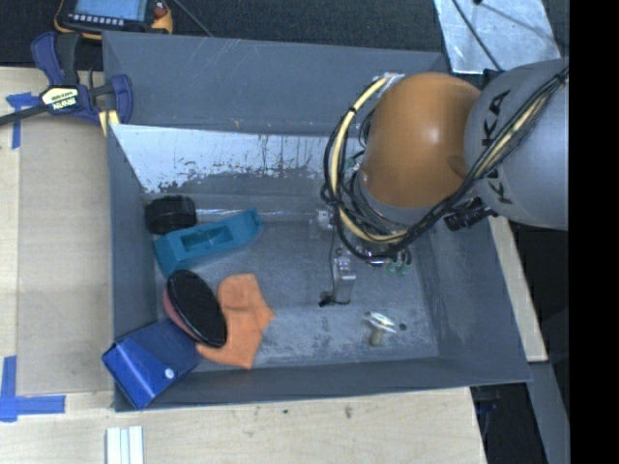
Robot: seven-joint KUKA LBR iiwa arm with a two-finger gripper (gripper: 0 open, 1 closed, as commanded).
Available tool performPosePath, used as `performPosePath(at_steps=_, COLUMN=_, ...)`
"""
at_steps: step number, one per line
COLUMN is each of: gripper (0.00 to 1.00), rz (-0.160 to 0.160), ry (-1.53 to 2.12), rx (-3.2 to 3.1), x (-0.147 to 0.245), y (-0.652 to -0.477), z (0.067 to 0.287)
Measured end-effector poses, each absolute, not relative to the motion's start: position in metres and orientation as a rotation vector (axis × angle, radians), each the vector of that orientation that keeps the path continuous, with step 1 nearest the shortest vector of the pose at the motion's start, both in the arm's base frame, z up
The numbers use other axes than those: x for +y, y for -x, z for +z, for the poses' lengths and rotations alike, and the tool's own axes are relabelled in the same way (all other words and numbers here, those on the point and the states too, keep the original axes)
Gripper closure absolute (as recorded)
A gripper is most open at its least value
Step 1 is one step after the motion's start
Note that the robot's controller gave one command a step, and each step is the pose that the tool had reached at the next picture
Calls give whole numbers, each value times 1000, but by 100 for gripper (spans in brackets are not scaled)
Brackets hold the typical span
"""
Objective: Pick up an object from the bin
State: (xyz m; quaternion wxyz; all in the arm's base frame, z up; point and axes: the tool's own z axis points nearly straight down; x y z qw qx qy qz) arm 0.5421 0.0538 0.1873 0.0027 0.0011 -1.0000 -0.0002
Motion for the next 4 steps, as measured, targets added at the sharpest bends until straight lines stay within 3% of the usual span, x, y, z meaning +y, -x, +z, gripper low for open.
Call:
performPosePath(at_steps=1, gripper=0, rz=-1, ry=-2, rx=-3145, x=54, y=-544, z=192)
performPosePath(at_steps=2, gripper=0, rz=0, ry=-104, rx=-3146, x=97, y=-525, z=157)
performPosePath(at_steps=4, gripper=0, rz=3, ry=-62, rx=-3144, x=125, y=-561, z=92)
